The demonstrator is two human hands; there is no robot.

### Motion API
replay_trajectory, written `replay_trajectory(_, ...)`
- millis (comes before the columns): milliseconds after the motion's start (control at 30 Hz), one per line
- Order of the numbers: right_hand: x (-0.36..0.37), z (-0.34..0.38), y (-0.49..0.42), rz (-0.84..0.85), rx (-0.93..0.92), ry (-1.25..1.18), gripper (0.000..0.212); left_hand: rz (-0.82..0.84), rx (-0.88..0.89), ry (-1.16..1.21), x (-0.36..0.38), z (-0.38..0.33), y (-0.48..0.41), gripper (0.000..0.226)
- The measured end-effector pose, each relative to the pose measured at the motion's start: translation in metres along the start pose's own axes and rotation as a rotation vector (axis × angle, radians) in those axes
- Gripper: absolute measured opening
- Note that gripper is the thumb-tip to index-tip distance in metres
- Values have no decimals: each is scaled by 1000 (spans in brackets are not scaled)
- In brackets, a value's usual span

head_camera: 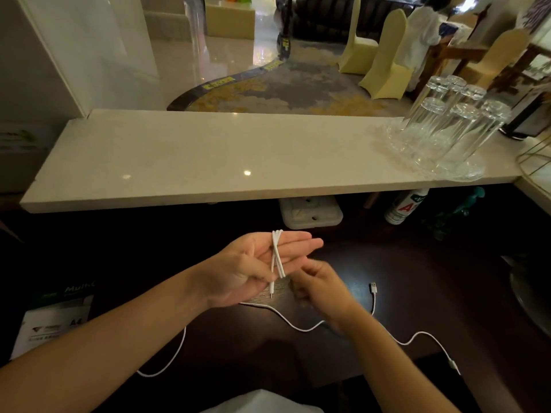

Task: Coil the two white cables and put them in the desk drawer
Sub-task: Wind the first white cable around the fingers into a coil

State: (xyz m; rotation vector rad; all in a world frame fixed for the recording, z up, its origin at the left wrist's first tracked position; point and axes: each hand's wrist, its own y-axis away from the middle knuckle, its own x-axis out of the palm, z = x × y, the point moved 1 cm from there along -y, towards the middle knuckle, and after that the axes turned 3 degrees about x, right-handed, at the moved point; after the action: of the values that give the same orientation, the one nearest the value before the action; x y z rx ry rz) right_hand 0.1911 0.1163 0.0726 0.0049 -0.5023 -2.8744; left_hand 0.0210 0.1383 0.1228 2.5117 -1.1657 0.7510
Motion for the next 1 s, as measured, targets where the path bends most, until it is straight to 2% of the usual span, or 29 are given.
replay_trajectory(100, 19, -11, 16, 12, 22, -38, 37, -66, -1, -27, -7, 5, -1, 82)
replay_trajectory(267, 26, -10, 22, -63, -10, 23, 31, -100, -18, -104, -12, 12, -3, 82)
replay_trajectory(333, 24, -6, 22, -53, -60, 141, 26, -120, -19, -174, -14, 11, -4, 80)
replay_trajectory(533, 19, 25, 31, 42, -252, 774, 27, -154, -103, -527, -22, 10, -3, 67)
replay_trajectory(667, 9, 82, 32, 72, -383, 888, 15, -128, -216, -600, -10, 7, -4, 52)
replay_trajectory(733, 0, 108, 25, 48, -413, 939, 11, -73, -243, -586, -4, 10, -3, 63)
replay_trajectory(800, -11, 122, 14, 38, -387, 901, 11, 18, -232, -532, 0, 12, -1, 72)
replay_trajectory(900, -26, 122, -8, 100, -315, 642, 13, 84, -205, -370, 7, 7, 1, 75)
replay_trajectory(1000, -34, 99, -22, 80, -266, 423, 8, 121, -149, -176, 12, -2, 3, 79)
